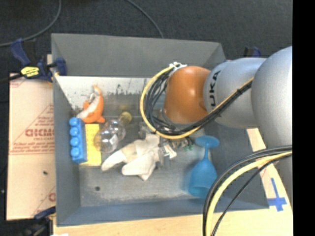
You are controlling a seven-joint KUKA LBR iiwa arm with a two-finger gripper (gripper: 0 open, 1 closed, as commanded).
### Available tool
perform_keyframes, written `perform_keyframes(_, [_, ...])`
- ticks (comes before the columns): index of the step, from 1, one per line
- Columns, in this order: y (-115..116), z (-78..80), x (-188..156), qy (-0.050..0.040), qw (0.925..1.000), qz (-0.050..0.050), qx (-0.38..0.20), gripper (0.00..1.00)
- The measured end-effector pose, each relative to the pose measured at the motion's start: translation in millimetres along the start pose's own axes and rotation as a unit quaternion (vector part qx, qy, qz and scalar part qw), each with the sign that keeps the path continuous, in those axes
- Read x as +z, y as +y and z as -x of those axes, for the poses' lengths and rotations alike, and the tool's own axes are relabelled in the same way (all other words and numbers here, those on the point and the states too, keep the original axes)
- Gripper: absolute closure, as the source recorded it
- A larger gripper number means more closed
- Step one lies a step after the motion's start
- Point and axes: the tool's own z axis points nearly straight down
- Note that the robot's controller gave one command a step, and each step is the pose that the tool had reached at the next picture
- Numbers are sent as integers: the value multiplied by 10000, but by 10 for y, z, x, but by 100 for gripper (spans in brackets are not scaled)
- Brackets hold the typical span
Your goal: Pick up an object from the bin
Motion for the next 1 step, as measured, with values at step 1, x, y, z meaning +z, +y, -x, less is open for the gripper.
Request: perform_keyframes(1, [232, 317, -55, -50, 9784, -47, -2067, 100])
